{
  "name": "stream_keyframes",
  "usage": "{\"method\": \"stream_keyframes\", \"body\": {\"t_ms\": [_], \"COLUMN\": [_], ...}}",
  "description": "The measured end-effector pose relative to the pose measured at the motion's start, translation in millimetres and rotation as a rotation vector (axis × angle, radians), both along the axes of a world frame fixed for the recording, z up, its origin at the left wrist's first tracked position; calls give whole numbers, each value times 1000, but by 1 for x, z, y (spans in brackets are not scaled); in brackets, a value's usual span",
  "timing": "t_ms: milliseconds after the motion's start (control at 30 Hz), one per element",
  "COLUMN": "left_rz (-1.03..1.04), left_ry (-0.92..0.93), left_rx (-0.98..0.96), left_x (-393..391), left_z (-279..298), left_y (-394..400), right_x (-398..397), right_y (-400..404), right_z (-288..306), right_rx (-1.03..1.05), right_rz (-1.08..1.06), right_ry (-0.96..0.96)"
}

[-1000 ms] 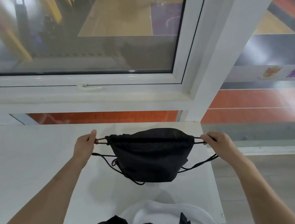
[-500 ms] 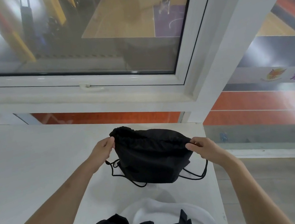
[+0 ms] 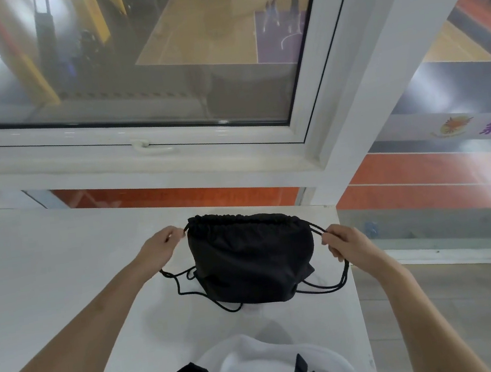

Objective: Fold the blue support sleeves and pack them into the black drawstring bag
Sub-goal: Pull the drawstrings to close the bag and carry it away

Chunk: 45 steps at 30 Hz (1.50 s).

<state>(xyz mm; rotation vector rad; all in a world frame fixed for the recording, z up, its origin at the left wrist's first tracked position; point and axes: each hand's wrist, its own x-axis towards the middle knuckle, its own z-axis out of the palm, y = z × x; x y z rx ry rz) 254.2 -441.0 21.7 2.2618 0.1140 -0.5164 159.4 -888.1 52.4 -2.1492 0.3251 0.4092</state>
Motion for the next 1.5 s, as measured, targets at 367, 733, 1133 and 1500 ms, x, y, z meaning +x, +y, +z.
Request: {"method": "stream_keyframes", "body": {"t_ms": [367,733,1133,1500], "left_rz": [-3,330,447,-87], "left_ry": [68,141,-11,95], "left_rx": [-57,-403,-273,-196], "left_x": [-19,-24,-7,-25], "left_z": [1,0,-15,-2], "left_y": [-34,-59,4,-31], "right_x": [21,20,-13,3], "right_y": [47,52,15,57], "right_z": [-8,-17,-23,-17], "right_rx": [-85,-150,-76,6], "right_rz": [46,10,-177,62], "right_ry": [-26,-59,-134,61]}}
